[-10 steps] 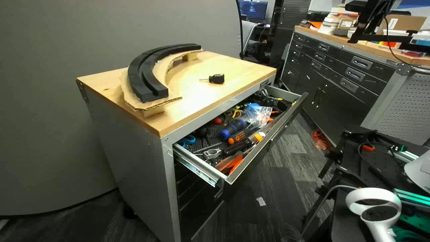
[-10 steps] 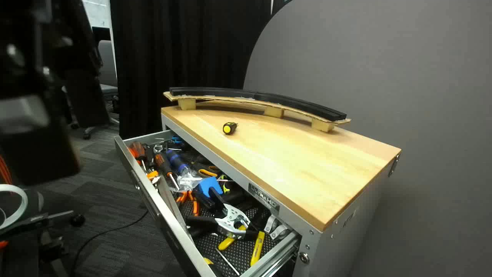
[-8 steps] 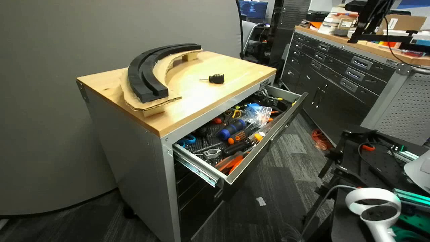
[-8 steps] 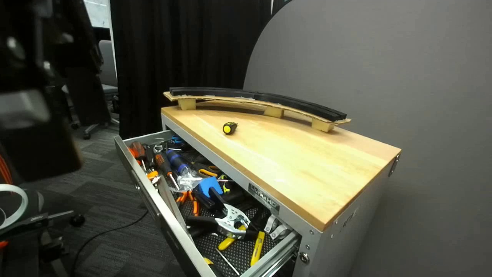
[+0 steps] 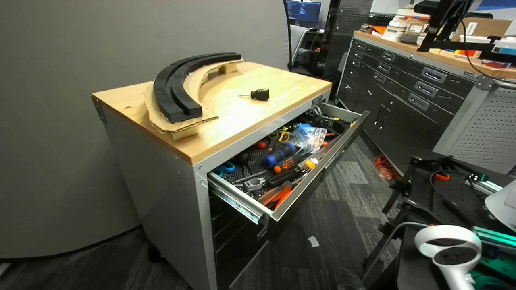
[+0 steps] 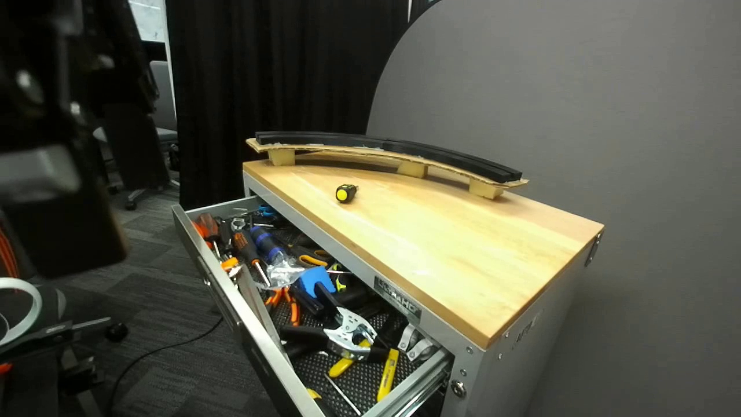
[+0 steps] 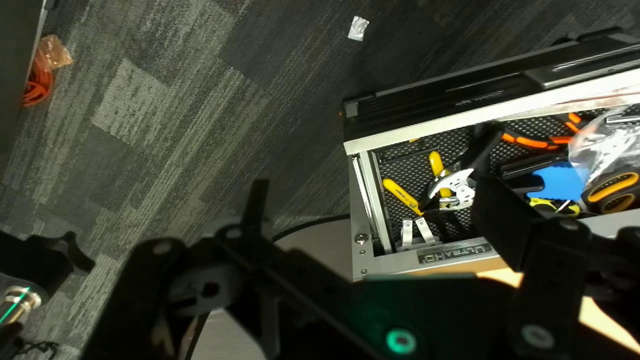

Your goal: Put the black object in the open drawer and close the drawer

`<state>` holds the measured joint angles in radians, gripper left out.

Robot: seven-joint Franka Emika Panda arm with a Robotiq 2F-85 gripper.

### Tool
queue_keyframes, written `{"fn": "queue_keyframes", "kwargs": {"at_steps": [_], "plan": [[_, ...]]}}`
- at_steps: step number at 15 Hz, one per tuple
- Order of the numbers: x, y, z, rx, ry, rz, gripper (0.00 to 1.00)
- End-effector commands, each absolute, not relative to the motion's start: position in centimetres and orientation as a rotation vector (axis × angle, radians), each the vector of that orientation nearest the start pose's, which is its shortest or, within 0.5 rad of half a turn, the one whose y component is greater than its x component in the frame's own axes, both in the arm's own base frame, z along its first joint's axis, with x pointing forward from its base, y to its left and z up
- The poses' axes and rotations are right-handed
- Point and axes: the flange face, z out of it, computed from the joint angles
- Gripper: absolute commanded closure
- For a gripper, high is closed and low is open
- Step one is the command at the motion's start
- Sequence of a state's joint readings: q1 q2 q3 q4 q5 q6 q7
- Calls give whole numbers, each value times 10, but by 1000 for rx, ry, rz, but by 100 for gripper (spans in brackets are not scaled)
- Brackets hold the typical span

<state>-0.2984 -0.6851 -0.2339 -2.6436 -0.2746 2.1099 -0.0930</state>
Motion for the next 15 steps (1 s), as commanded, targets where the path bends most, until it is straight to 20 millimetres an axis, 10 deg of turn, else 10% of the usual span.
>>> {"fn": "queue_keyframes", "kwargs": {"at_steps": [1, 11, 15], "plan": [[341, -177, 447, -3147, 459, -219, 0], [502, 12, 352, -3074, 51, -303, 0], [552, 54, 318, -3072, -5, -380, 0]]}}
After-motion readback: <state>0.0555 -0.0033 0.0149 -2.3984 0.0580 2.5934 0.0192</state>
